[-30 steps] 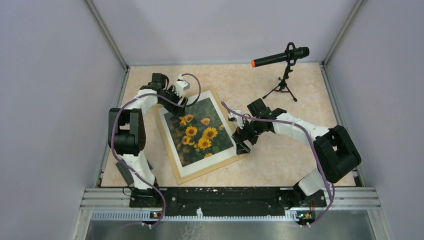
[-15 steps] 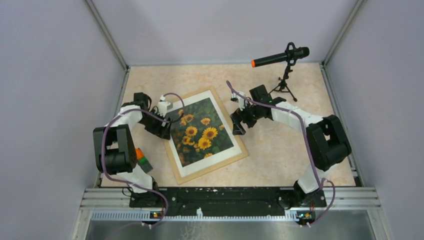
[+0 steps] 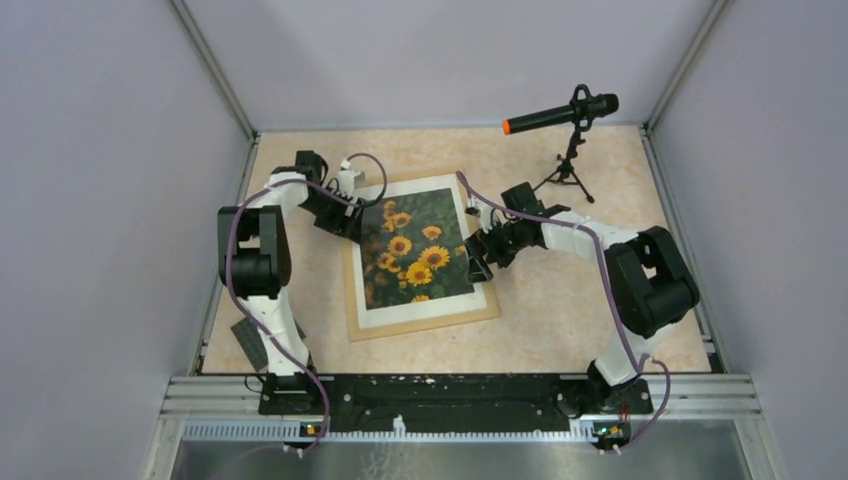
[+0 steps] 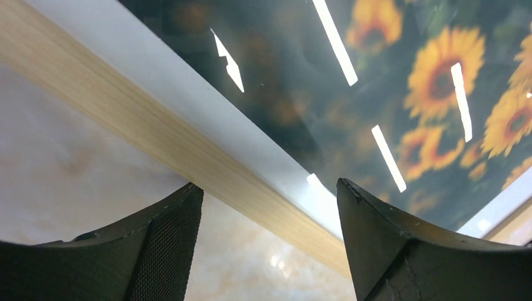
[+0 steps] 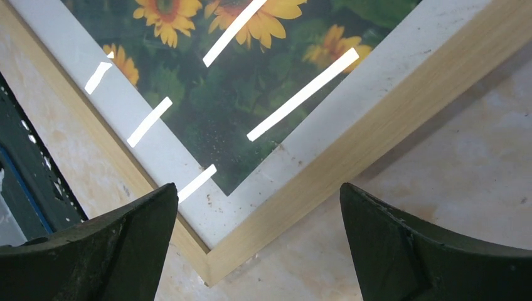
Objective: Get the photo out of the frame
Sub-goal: Adjust the photo frame at the center of the board.
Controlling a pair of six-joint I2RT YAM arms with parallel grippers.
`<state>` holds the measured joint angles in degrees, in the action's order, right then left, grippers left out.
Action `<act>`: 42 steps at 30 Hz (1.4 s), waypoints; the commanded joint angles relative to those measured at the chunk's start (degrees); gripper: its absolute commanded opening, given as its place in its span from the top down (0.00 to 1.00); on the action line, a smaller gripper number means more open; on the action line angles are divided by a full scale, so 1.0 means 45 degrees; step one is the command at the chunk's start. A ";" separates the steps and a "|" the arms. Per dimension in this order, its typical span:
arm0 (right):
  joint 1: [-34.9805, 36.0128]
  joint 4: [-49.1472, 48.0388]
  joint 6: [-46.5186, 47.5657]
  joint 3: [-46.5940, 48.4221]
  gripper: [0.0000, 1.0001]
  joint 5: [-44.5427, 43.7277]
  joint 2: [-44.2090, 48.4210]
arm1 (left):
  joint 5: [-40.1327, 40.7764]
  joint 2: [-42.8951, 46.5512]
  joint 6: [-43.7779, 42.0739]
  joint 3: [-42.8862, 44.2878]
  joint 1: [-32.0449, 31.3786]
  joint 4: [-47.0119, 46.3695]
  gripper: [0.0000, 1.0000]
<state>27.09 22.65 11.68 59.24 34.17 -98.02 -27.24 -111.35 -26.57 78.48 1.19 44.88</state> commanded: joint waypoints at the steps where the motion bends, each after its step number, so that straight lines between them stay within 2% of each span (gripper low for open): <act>1: -0.0005 -0.0509 -0.0150 -0.0162 0.01 0.0371 -0.0359 | -0.1438 -0.1612 0.0648 0.2030 -0.0223 -0.0433 0.18; 7: 0.0084 -0.0269 -0.0671 -0.0151 0.01 0.1835 -0.0446 | -0.1563 -0.2991 0.0338 0.3955 -0.0223 -0.0648 0.18; 10: 0.0128 -0.0253 -0.0980 -0.0202 0.01 0.1695 -0.0164 | -0.1642 -0.3165 -0.0114 0.4251 -0.0209 -0.0445 0.19; 13: -0.0279 -0.0017 -0.1029 -0.0131 0.01 0.0816 0.0463 | -0.1904 -0.1972 -0.0774 0.3253 -0.0200 -0.0577 0.20; 17: -0.1451 0.0049 -0.1755 -0.0106 0.01 0.0464 0.1840 | -0.1949 0.1079 -0.2740 0.1111 -0.0210 -0.0886 0.18; 20: -0.2062 0.0406 -0.2362 -0.0071 0.01 0.0205 0.2831 | -0.1018 0.2804 -0.4731 0.0041 -0.1409 0.0382 0.17; 23: -0.2403 0.1069 -0.2981 -0.0331 0.01 0.0011 0.3801 | 0.0402 0.4444 -0.5706 -0.1496 -0.3151 0.0997 0.18; 27: -0.2771 0.2718 -0.3629 -0.0195 0.01 -0.0493 0.4545 | 0.1387 0.6119 -0.5656 -0.2606 -0.5666 0.1447 0.18; 29: -0.2835 0.3334 -0.4060 -0.0105 0.01 -0.0417 0.4580 | 0.1908 0.6499 -0.5051 -0.2840 -0.6792 0.1275 0.19; 35: -0.2837 0.3434 -0.4847 -0.0738 0.01 -0.0593 0.5036 | 0.2542 0.5766 -0.2558 -0.3052 -0.9490 0.0043 0.19; 38: -0.2887 0.2992 -0.6335 -0.1354 0.01 -0.1414 0.5234 | 0.3160 0.5164 -0.1632 -0.3456 -1.0513 -0.1045 0.21; 42: -0.2900 0.3391 -0.6529 -0.1026 0.01 -0.1983 0.4865 | 0.3804 0.4335 -0.0831 -0.3216 -1.1540 -0.1305 0.25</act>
<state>14.72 37.28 -13.15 53.01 29.21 -76.55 -14.35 -89.45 -36.14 64.01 -47.48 43.27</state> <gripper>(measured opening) 0.987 0.766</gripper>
